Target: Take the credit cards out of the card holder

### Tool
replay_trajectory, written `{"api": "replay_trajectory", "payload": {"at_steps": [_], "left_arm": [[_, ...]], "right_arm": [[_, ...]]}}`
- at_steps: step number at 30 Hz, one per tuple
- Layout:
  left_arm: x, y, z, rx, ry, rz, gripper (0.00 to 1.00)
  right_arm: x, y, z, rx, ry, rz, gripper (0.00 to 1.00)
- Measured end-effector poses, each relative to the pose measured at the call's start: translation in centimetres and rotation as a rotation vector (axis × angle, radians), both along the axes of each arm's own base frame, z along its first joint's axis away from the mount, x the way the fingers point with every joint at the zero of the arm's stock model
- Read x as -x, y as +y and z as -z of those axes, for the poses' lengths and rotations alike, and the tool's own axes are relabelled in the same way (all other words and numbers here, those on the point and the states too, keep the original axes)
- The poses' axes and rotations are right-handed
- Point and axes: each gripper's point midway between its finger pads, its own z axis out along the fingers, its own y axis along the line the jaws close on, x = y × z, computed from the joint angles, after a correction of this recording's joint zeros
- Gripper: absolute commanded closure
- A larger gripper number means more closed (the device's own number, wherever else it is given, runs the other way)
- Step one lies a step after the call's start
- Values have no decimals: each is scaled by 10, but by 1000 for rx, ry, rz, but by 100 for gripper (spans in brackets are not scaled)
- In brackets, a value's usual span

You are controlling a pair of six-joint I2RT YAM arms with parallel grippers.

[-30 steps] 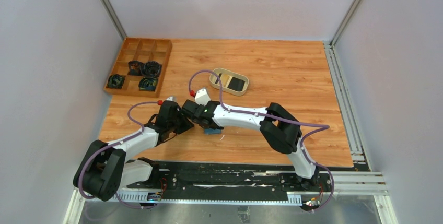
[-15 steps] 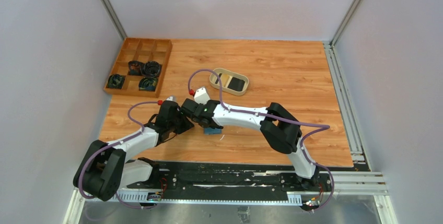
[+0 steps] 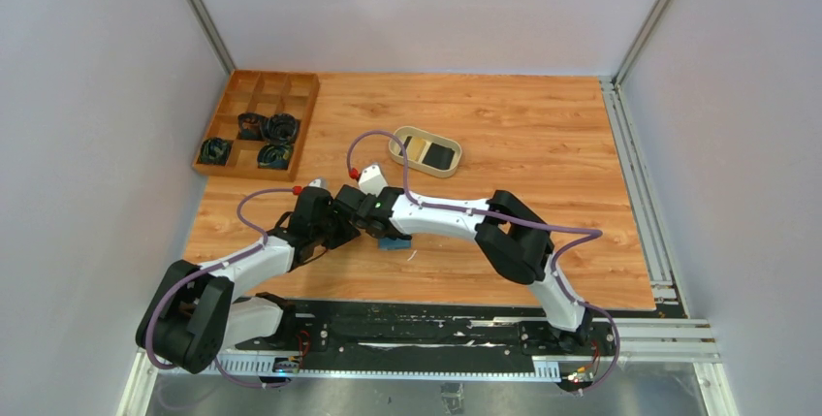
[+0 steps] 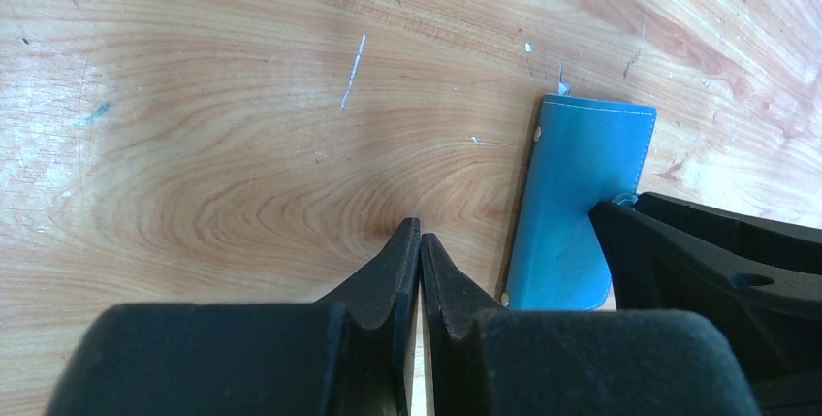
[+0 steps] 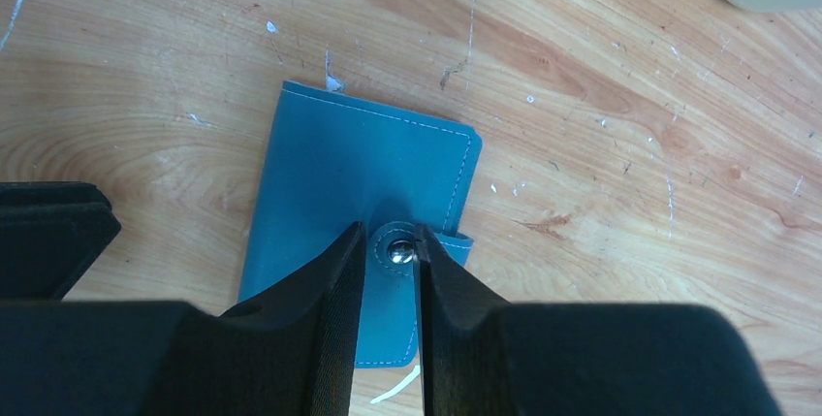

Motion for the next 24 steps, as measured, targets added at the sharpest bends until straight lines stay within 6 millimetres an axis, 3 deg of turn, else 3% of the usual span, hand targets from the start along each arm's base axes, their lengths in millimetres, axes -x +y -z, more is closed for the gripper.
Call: {"api": "replay_trajectory", "payload": {"at_steps": [7, 14, 24], "left_arm": [[0, 0, 0, 0, 0, 0, 91], [0, 0, 0, -1, -1, 2, 91], [1, 1, 0, -4, 2, 3, 91]], "right_arm": [[-1, -1, 0, 9, -5, 0, 74], [-1, -2, 0, 18, -8, -4, 87], [-1, -4, 4, 28, -2, -5, 95]]}}
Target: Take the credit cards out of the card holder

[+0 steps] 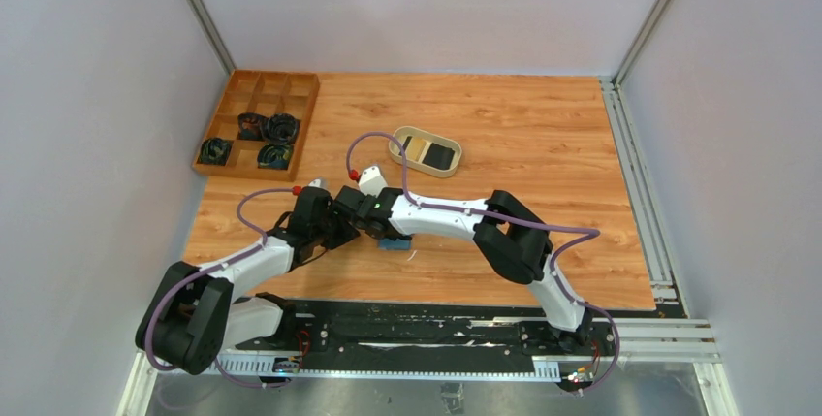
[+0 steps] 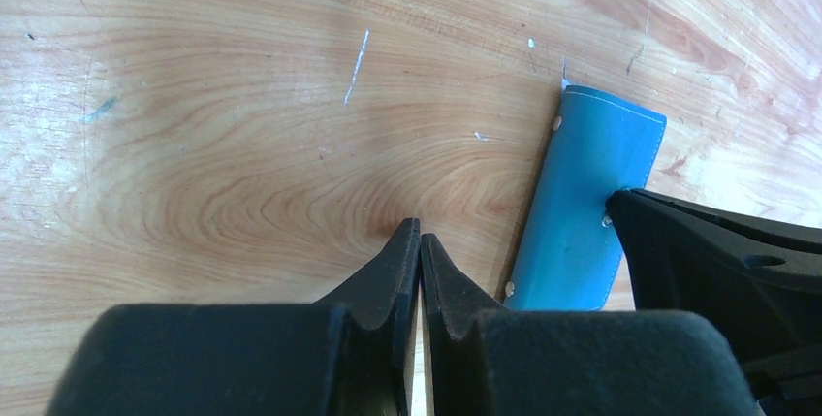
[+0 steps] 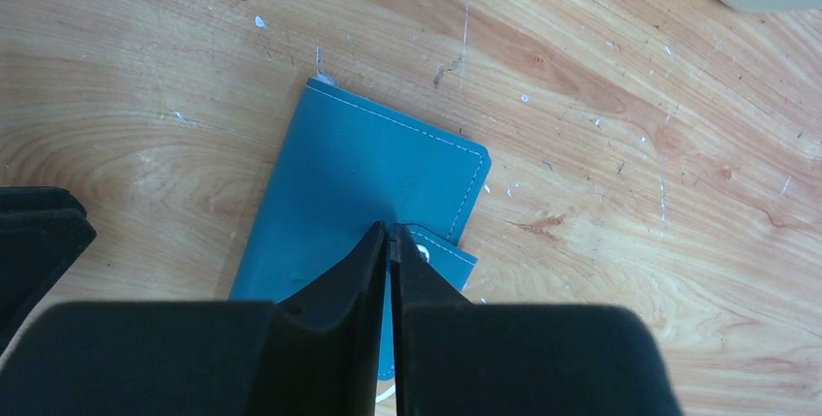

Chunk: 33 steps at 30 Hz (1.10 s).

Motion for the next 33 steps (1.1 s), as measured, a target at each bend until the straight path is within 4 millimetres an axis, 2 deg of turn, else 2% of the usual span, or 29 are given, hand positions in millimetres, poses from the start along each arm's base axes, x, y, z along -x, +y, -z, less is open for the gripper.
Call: {"api": "replay_trajectory", "payload": {"at_steps": [2, 14, 24, 28, 30, 33], "left_arm": [[0, 0, 0, -1, 1, 0, 91], [2, 1, 0, -4, 4, 1, 91], [2, 1, 0, -5, 6, 1, 91], [2, 1, 0, -5, 6, 1, 91], [2, 1, 0, -5, 6, 1, 91], [2, 1, 0, -5, 6, 1, 91]], "right_arm": [[0, 0, 0, 0, 0, 1, 100], [0, 0, -1, -14, -6, -1, 100], [-2, 5, -28, -117, -50, -9, 100], [-3, 9, -33, -142, -60, -12, 100], [-3, 10, -33, -146, -58, -18, 83], [-2, 8, -33, -128, -53, -31, 69]]}}
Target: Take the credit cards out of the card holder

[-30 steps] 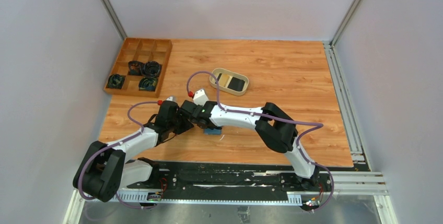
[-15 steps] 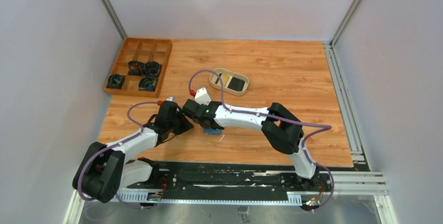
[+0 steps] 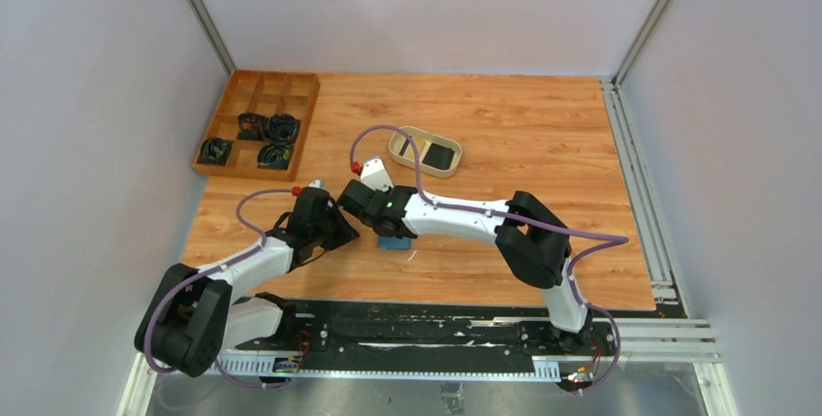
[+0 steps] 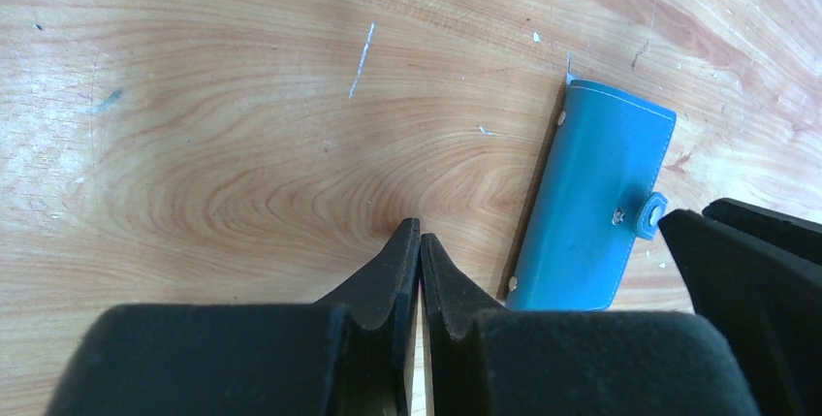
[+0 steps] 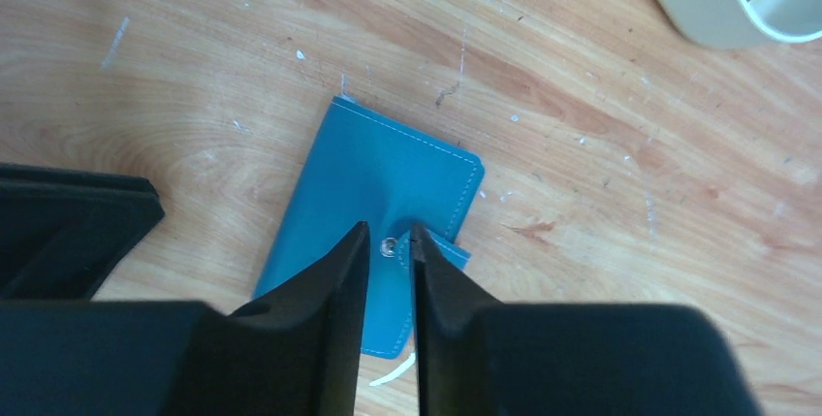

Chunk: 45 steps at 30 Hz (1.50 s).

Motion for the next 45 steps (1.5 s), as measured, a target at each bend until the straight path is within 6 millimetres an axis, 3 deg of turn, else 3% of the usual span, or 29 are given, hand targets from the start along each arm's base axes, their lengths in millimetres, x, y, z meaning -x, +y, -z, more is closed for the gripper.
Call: {"api": "replay_trajectory", "payload": {"at_steps": [9, 16, 41, 45], "left_arm": [[0, 0, 0, 0, 0, 1, 91], [-1, 0, 1, 0, -1, 1, 91], [-2, -1, 1, -1, -2, 2, 91], [-2, -1, 1, -1, -2, 3, 91]], "right_arm": [[3, -12, 3, 68, 13, -20, 62], [4, -16, 26, 161, 49, -31, 66], [4, -16, 31, 192, 62, -34, 99], [4, -17, 31, 192, 61, -31, 100]]}}
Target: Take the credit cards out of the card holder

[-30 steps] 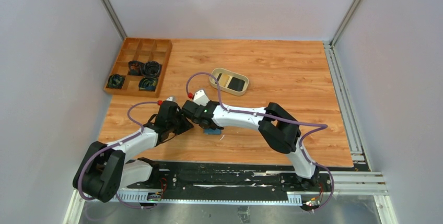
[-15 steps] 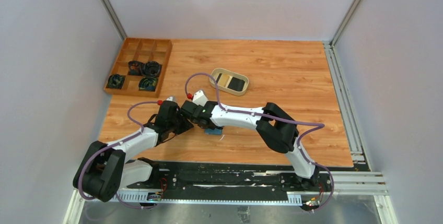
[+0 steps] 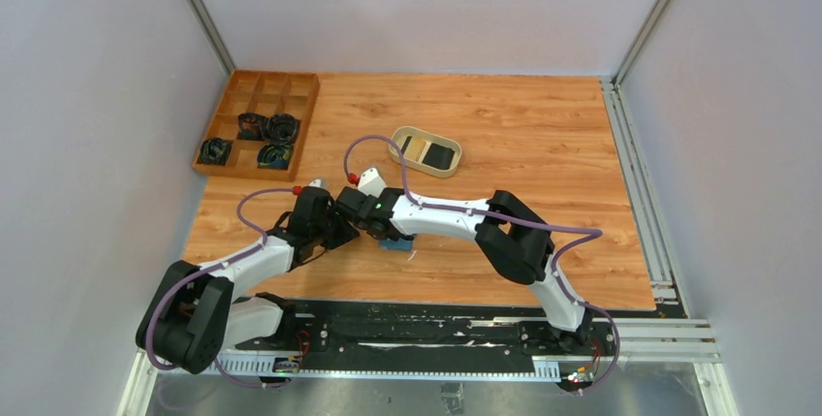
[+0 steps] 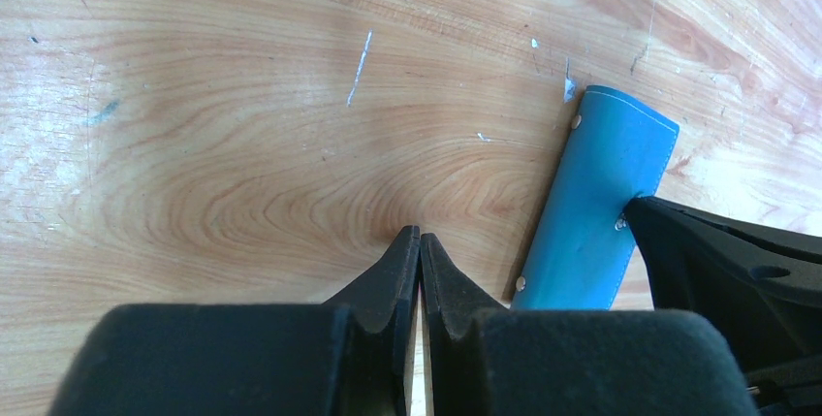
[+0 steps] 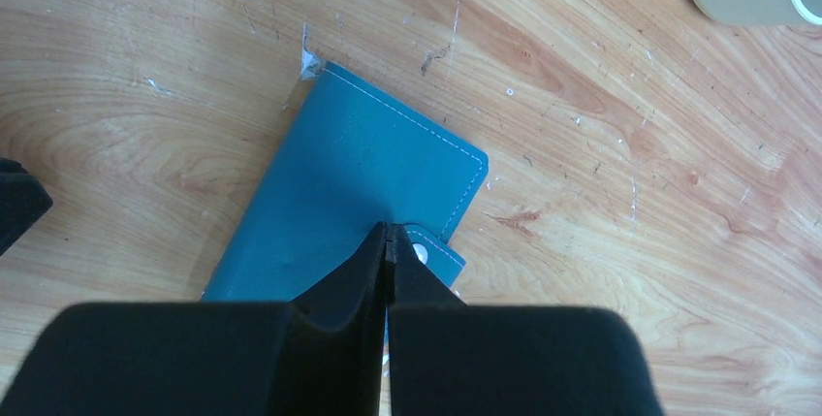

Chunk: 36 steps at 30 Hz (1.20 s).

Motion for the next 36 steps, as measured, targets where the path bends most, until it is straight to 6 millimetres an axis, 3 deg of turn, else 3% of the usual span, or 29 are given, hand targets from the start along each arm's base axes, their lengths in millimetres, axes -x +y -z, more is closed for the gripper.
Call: {"api": "replay_trajectory", "payload": {"at_steps": [10, 24, 28, 31, 36], "left_arm": [[0, 0, 0, -1, -1, 2, 91], [3, 1, 0, -6, 6, 1, 91], [3, 2, -1, -6, 6, 1, 91], [3, 2, -1, -6, 7, 1, 91], [4, 2, -1, -8, 8, 0, 91]], "right_arm": [[-3, 2, -5, -10, -17, -13, 100], [-18, 18, -29, -140, -63, -62, 100], [-17, 18, -19, -179, -52, -53, 100], [-10, 11, -1, -188, -23, -42, 100], [-10, 13, -1, -236, -28, -37, 99]]}}
